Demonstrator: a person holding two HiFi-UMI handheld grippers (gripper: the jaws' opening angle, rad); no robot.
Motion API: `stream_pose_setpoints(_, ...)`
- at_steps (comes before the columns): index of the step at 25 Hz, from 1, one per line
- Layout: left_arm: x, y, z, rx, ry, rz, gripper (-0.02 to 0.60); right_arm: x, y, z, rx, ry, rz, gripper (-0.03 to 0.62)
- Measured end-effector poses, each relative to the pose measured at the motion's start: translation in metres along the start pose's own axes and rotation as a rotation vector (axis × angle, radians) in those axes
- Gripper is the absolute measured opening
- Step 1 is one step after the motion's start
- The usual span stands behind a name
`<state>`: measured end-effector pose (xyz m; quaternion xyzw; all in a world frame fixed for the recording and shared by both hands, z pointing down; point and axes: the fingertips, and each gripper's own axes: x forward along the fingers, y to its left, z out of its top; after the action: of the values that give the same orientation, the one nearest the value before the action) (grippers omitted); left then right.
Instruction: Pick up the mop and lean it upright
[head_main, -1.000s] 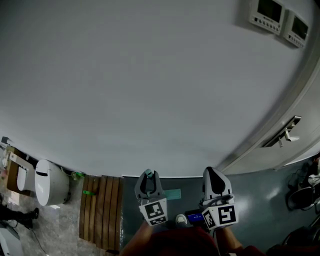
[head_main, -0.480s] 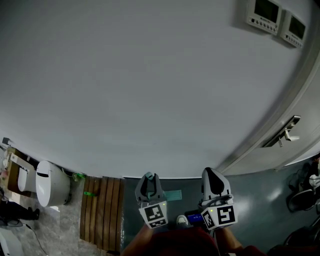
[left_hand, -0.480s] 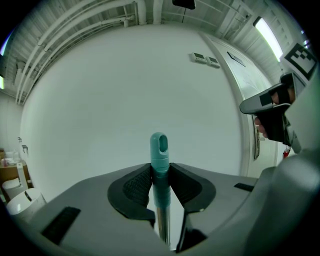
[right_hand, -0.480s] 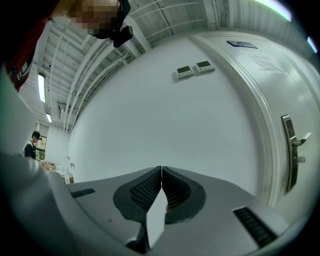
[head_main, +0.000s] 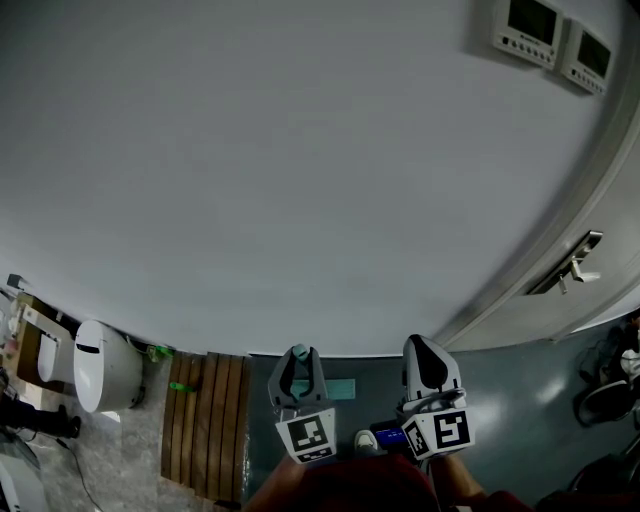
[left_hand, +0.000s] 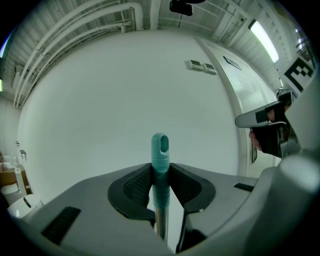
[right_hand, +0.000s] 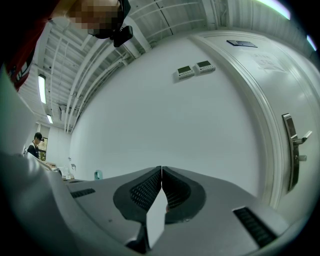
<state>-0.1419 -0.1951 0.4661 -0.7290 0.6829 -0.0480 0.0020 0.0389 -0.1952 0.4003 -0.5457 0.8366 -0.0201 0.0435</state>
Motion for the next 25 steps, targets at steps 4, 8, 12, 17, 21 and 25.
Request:
stream_pose_setpoints(4, -0.003, 0.005, 0.028, -0.015, -0.035, 0.005, 0.121, 0.001, 0.001, 0.000, 0.004, -0.002, 0.003, 0.018)
stream_pose_setpoints(8, -0.009, 0.012, 0.059, -0.035, -0.080, 0.010, 0.121, 0.001, 0.003, 0.005, 0.011, -0.013, 0.013, 0.018)
stream_pose_setpoints(12, -0.015, 0.017, 0.083, -0.043, -0.099, 0.014, 0.121, 0.002, 0.005, 0.012, 0.012, -0.030, 0.021, 0.018)
stream_pose_setpoints(17, -0.024, 0.021, 0.100, -0.048, -0.117, 0.003, 0.121, 0.001, 0.008, 0.016, 0.012, -0.039, 0.023, 0.018)
stream_pose_setpoints(21, -0.025, 0.023, 0.099, -0.066, -0.110, 0.011, 0.121, 0.002, 0.011, 0.018, 0.011, -0.045, 0.029, 0.018)
stream_pose_setpoints(25, -0.026, 0.022, 0.100, -0.054, -0.114, 0.004, 0.121, 0.002, 0.010, 0.017, 0.009, -0.040, 0.026, 0.018)
